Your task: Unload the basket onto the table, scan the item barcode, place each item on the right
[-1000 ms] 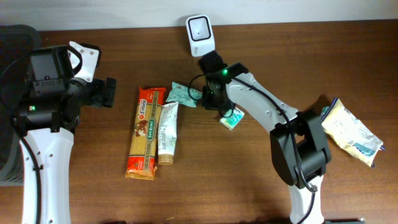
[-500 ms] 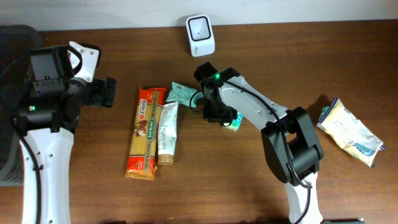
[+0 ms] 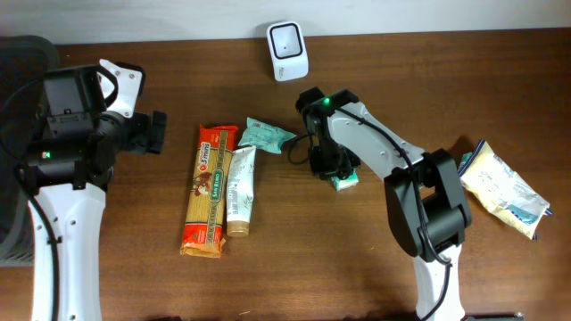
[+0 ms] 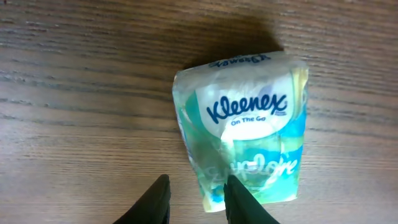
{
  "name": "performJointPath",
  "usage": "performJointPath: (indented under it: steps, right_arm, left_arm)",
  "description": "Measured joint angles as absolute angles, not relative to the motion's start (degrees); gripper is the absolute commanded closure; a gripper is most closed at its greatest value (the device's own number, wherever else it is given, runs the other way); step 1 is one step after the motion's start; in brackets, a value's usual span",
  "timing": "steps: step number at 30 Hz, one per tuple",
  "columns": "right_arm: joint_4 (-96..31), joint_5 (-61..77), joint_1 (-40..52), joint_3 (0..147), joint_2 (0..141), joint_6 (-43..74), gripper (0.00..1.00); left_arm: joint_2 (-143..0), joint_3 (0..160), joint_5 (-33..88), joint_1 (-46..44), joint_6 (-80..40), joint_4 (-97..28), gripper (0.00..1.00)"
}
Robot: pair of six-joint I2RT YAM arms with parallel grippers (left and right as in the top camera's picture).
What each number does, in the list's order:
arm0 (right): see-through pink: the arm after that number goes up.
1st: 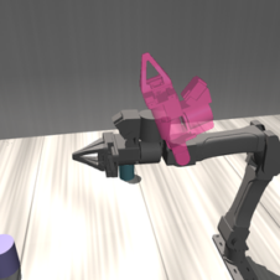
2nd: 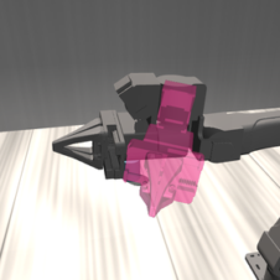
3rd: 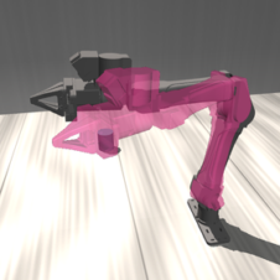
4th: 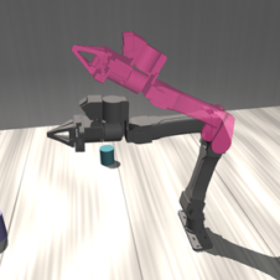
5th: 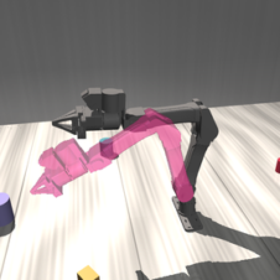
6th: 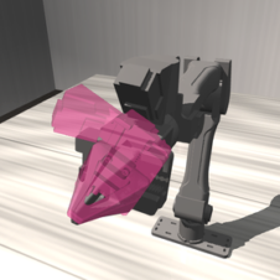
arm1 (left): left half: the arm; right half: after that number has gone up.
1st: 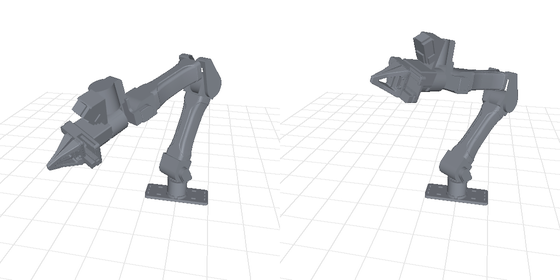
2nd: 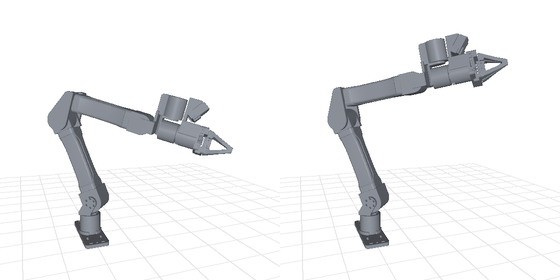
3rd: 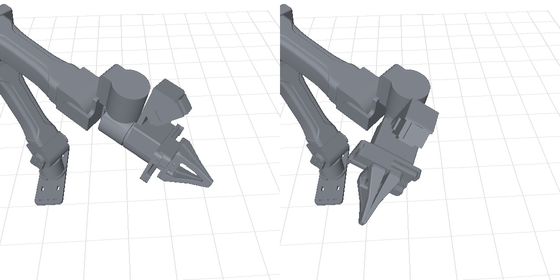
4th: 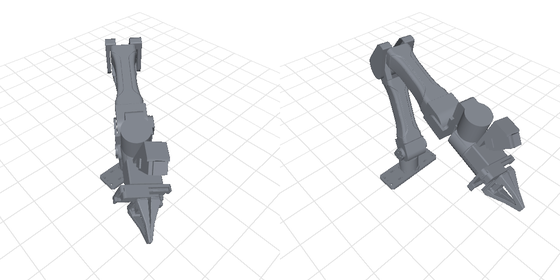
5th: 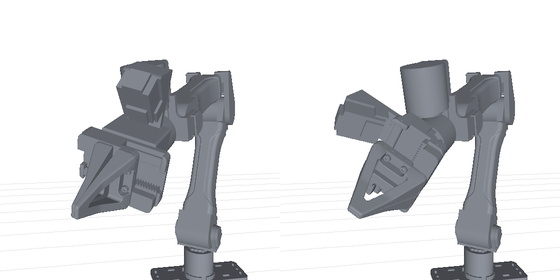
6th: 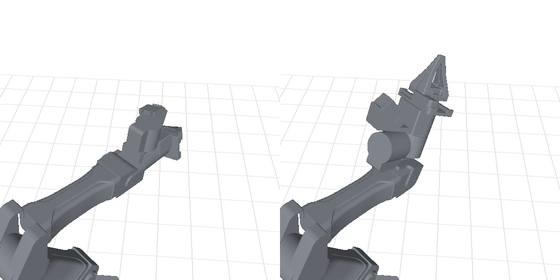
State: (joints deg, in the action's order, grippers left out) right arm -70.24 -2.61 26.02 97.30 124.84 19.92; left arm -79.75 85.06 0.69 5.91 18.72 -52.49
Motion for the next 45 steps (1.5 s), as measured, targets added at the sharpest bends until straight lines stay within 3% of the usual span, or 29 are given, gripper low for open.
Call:
performJointPath:
  steps: [3,6,11,29,41,45]
  right_arm:
    - [-70.3,-2.3,25.9,97.3,120.4,18.2,0.71]
    - [-70.5,-1.0,25.8,97.3,111.2,17.6,0.63]
    - [-72.6,0.9,22.9,97.3,97.1,18.0,0.61]
    - [-71.0,4.2,18.7,92.4,97.7,20.3,0.58]
    - [-52.9,11.6,15.8,76.7,97.8,21.3,0.58]
    - [-48.0,11.7,15.2,70.3,97.8,22.4,0.49]
  left_arm:
    - [-79.7,85.1,0.7,5.9,18.7,-52.5,0.01]
    - [-79.7,85.1,0.7,5.9,18.7,-52.5,0.01]
    - [-79.7,85.1,0.7,5.9,18.7,-52.5,0.01]
    - [-79.7,85.1,0.7,5.9,18.7,-52.5,0.01]
    - [-79.7,85.1,0.7,5.9,18.7,-52.5,0.01]
    - [-79.7,85.1,0.7,5.9,18.7,-52.5,0.01]
